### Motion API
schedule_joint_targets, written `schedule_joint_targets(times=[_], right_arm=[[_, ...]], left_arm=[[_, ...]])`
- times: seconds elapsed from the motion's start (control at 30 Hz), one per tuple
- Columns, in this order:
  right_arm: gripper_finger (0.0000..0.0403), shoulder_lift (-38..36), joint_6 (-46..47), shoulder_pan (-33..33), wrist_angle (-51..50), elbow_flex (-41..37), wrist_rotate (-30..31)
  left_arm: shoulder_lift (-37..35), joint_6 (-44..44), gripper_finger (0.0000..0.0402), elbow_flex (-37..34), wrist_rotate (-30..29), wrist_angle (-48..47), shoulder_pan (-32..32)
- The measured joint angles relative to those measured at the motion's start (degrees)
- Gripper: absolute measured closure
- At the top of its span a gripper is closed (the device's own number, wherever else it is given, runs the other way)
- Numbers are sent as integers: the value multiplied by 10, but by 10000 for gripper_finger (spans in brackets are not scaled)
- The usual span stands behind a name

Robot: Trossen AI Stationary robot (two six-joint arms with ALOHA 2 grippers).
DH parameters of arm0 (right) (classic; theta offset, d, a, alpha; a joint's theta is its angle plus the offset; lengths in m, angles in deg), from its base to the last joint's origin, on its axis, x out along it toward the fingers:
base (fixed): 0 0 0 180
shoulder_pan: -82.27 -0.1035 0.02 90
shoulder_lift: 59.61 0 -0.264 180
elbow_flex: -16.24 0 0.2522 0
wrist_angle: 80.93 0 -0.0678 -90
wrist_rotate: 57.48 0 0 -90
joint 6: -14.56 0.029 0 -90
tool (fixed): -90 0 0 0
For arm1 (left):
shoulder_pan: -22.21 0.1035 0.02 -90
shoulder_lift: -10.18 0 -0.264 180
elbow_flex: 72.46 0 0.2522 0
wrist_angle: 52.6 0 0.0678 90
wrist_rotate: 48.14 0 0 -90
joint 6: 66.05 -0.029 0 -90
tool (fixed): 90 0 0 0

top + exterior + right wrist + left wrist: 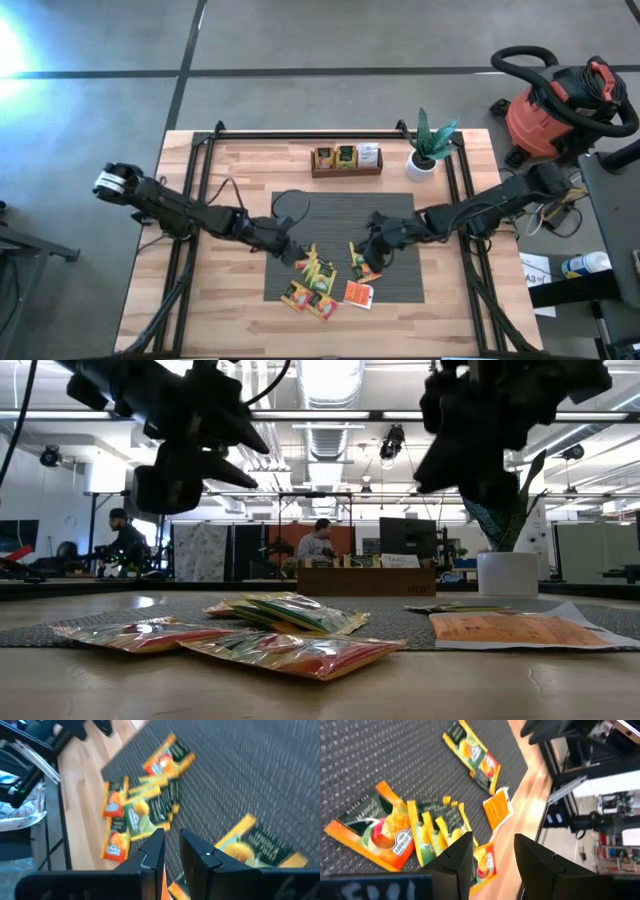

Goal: Pick & Place Tea
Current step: Put the yellow tea bag into the middle section of the wooden organizer

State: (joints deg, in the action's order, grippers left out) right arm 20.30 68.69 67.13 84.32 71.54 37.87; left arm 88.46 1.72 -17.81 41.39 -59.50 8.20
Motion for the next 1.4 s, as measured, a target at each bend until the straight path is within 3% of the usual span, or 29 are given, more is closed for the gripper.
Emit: schedule_joint_targets(times=[0.27, 0.73, 1.03, 1.4], right_arm=[[346, 46, 56, -1, 23, 0, -11], [346, 51, 210, -9, 35, 2, -9], [346, 51, 163, -11, 35, 14, -8], [346, 51, 75, -20, 35, 14, -42]], left_arm=[[32, -10, 264, 0, 1, -1, -15], [37, -144, 264, 0, -29, 2, -5], [37, -111, 264, 0, -16, 21, -6], [37, 9, 264, 0, -62, 76, -9]])
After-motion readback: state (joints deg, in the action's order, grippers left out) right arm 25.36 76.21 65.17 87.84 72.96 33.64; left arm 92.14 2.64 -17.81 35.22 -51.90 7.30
